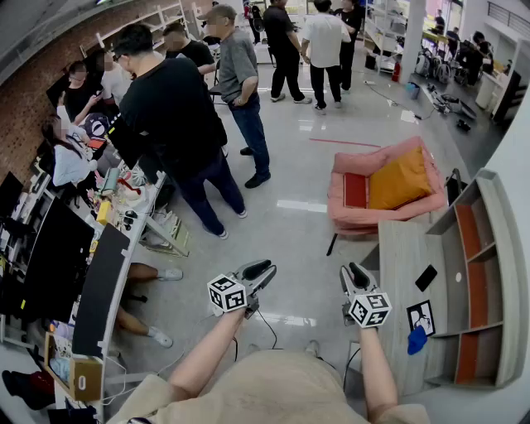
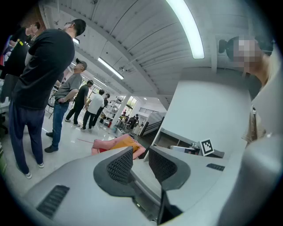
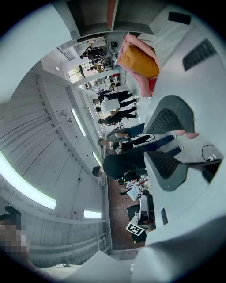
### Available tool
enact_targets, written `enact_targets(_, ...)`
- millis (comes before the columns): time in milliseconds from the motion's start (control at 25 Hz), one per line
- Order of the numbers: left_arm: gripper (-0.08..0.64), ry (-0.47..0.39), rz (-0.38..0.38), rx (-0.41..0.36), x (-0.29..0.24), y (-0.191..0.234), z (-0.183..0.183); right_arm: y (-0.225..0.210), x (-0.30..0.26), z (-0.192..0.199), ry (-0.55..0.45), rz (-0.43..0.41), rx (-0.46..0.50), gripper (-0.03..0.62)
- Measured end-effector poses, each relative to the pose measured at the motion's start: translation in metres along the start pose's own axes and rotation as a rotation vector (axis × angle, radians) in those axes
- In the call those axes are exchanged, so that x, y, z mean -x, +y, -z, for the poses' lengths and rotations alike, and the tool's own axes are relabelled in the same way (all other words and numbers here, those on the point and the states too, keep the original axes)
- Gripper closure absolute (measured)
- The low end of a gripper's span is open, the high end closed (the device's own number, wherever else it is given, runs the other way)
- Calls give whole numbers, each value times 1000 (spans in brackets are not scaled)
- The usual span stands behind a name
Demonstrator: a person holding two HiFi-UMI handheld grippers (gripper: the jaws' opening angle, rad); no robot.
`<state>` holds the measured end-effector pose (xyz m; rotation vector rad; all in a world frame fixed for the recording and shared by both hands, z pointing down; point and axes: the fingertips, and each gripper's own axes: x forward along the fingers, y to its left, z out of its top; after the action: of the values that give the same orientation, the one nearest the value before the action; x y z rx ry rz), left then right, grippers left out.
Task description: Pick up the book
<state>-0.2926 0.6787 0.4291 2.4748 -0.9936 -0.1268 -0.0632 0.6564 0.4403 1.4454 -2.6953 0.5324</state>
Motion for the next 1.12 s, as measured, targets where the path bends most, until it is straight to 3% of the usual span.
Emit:
enact_targets(480,460,-3,-15,11,-31,-7,4,-28,0,-6,5,-33,-13,471)
enact_targets(600,460,-4,-17,6,-40,-14,2,-33,2,-11,2,-82,-86,468)
enact_targets(720,460,-4,-21,4,-49,-21,3,-37,8,-16,-10,-142,-170,407)
enact_targets(1120,460,-14,-34,20,-81,-42,21,-71,36,-13,-14,-191,-199,396)
